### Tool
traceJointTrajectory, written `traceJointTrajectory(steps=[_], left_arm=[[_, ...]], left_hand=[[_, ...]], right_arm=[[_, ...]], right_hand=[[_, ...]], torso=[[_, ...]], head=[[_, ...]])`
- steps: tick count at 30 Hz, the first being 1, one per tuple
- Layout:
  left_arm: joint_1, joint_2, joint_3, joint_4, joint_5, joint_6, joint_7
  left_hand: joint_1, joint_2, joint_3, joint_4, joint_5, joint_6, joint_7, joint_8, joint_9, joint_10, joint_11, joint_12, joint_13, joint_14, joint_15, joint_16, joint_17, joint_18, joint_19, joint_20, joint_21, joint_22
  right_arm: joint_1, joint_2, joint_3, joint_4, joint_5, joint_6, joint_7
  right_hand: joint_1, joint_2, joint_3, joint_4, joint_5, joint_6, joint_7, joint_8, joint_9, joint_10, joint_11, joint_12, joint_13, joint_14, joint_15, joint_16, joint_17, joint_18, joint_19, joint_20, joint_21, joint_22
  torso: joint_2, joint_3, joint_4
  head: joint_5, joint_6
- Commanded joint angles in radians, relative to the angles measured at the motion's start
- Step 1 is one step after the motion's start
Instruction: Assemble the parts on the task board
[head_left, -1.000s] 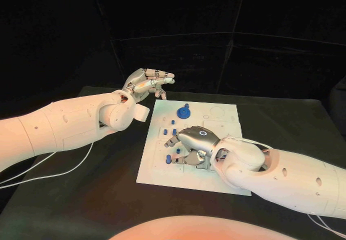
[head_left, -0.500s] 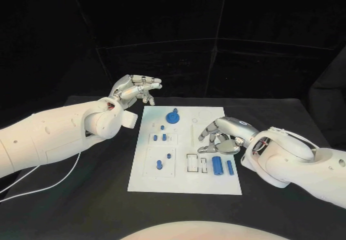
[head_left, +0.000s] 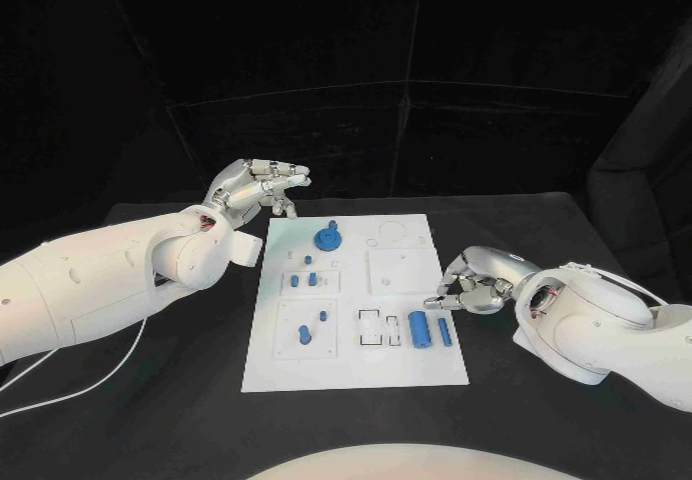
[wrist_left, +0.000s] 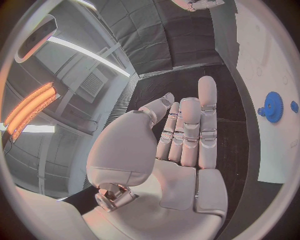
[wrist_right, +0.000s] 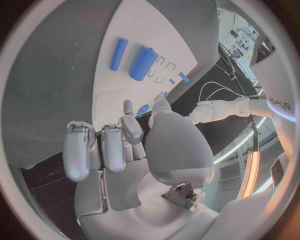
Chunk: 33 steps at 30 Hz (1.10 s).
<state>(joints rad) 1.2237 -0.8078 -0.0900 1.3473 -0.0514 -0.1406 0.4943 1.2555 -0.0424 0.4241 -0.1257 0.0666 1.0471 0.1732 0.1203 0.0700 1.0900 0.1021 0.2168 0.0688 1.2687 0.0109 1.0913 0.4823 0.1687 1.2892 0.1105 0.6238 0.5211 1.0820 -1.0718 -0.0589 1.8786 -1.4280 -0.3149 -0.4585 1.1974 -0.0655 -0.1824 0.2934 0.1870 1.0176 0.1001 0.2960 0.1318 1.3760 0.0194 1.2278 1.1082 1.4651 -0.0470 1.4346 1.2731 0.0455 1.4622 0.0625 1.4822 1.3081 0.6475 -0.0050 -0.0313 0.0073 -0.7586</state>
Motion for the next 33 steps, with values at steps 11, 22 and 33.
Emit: traceJointTrajectory(steps=[11, 22, 33], left_arm=[[0.001, -0.002, -0.003, -0.001, 0.003, 0.019, 0.007], [0.001, 0.001, -0.004, -0.006, 0.003, 0.025, 0.003], [0.001, 0.0, -0.004, -0.006, 0.003, 0.026, 0.0]], left_hand=[[0.005, 0.003, -0.003, -0.004, 0.005, -0.006, 0.003, 0.006, 0.0, -0.008, 0.002, 0.007, -0.002, -0.008, 0.001, -0.007, -0.001, 0.013, -0.005, -0.003, -0.004, -0.002], [0.004, 0.004, -0.003, -0.003, 0.005, -0.006, 0.004, 0.007, 0.0, -0.009, 0.002, 0.008, -0.002, -0.008, 0.001, -0.007, -0.002, 0.013, -0.005, -0.003, -0.005, -0.002], [0.004, 0.004, -0.003, -0.003, 0.005, -0.007, 0.004, 0.007, -0.001, -0.009, 0.002, 0.008, -0.002, -0.008, 0.002, -0.007, -0.002, 0.013, -0.005, -0.003, -0.005, -0.002]], right_arm=[[-0.032, 0.038, -0.001, -0.005, -0.121, 0.061, -0.106], [-0.043, 0.082, -0.001, -0.029, -0.165, 0.088, -0.104], [-0.074, 0.115, -0.001, -0.048, -0.17, 0.12, -0.106]], right_hand=[[-0.025, -0.003, -0.005, 0.0, 0.018, -0.02, -0.003, 0.038, 0.014, 0.026, -0.001, 0.065, 0.096, 0.059, -0.003, 0.016, 0.027, -0.014, 0.022, 0.0, 0.01, 0.146], [0.001, 0.013, 0.003, -0.005, 0.039, -0.036, -0.004, 0.072, 0.027, 0.055, -0.001, 0.127, 0.183, 0.066, -0.002, 0.039, 0.075, -0.019, 0.035, 0.001, 0.024, 0.167], [0.011, 0.014, 0.003, -0.005, 0.039, -0.039, -0.003, 0.076, 0.028, 0.055, -0.001, 0.129, 0.187, 0.067, -0.002, 0.043, 0.081, -0.019, 0.036, 0.001, 0.026, 0.17]], torso=[[0.002, -0.0003, -0.0022], [0.003, -0.0008, 0.0009], [0.003, -0.0002, -0.0012]], head=[[-0.003, 0.001], [-0.006, -0.003], [-0.001, -0.01]])
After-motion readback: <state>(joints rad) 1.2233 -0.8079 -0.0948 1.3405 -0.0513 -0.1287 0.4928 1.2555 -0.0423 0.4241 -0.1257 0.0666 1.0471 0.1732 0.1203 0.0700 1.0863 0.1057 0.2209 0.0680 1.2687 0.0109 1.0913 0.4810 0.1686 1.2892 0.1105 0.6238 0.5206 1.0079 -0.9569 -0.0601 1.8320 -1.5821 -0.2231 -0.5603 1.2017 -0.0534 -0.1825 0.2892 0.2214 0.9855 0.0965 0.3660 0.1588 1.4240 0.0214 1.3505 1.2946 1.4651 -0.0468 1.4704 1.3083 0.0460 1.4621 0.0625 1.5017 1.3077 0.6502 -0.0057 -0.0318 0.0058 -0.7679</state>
